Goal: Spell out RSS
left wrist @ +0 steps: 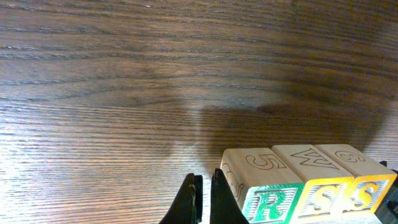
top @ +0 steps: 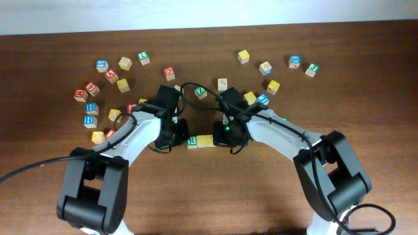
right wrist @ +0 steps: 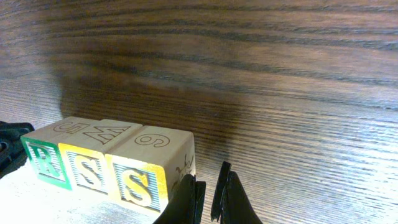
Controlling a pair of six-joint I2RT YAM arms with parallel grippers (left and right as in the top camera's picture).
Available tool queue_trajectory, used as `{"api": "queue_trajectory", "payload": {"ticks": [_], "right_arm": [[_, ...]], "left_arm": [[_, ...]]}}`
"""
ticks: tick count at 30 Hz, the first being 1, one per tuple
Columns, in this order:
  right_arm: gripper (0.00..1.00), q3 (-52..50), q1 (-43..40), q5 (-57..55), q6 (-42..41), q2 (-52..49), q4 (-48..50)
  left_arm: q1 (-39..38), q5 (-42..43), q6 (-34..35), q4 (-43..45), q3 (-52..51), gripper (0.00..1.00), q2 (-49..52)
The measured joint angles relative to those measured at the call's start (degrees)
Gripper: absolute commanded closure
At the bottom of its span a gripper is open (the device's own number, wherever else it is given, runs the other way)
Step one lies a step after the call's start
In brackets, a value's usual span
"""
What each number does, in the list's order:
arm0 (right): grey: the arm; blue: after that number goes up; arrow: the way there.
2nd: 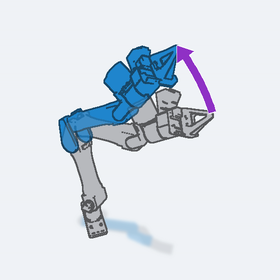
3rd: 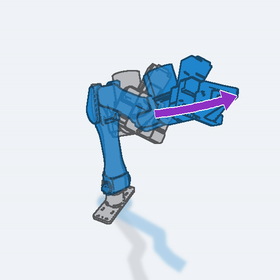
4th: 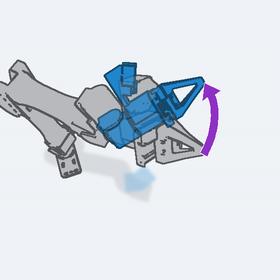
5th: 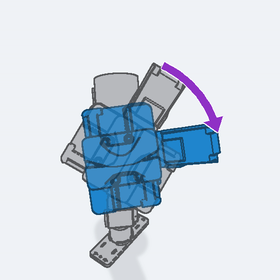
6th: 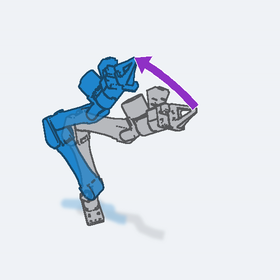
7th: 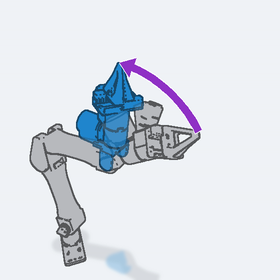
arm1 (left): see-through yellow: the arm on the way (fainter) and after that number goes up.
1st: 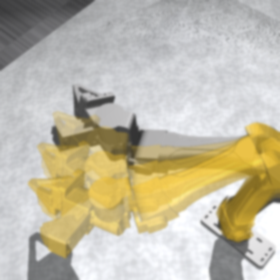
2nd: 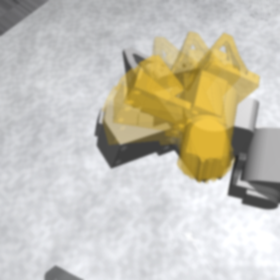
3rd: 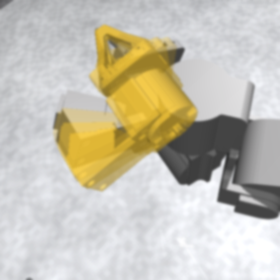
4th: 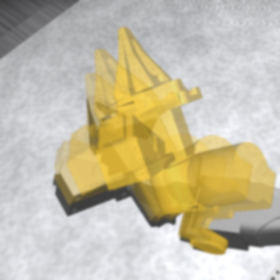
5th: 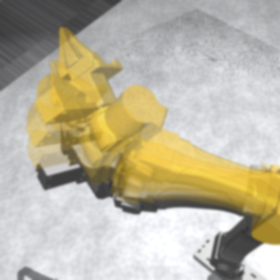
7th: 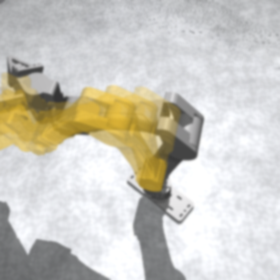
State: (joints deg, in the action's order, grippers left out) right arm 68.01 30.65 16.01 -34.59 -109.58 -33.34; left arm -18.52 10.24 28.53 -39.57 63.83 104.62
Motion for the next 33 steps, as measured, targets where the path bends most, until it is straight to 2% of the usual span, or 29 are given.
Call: {"api": "queue_trajectory", "payload": {"ticks": [23, 33], "right_arm": [[0.96, 0.0, -0.02, 0.46, -0.09, 0.0, -0.7], [0.96, 1.18, -4.57, 0.39, 1.9, 0.0, -6.82]], "left_arm": [[0.15, 0.7, -0.66, -0.28, 0.0, 1.0, 0.0], [5.53, 0.7, -1.86, -2.43, 0.0, 1.0, -0.04]]}}
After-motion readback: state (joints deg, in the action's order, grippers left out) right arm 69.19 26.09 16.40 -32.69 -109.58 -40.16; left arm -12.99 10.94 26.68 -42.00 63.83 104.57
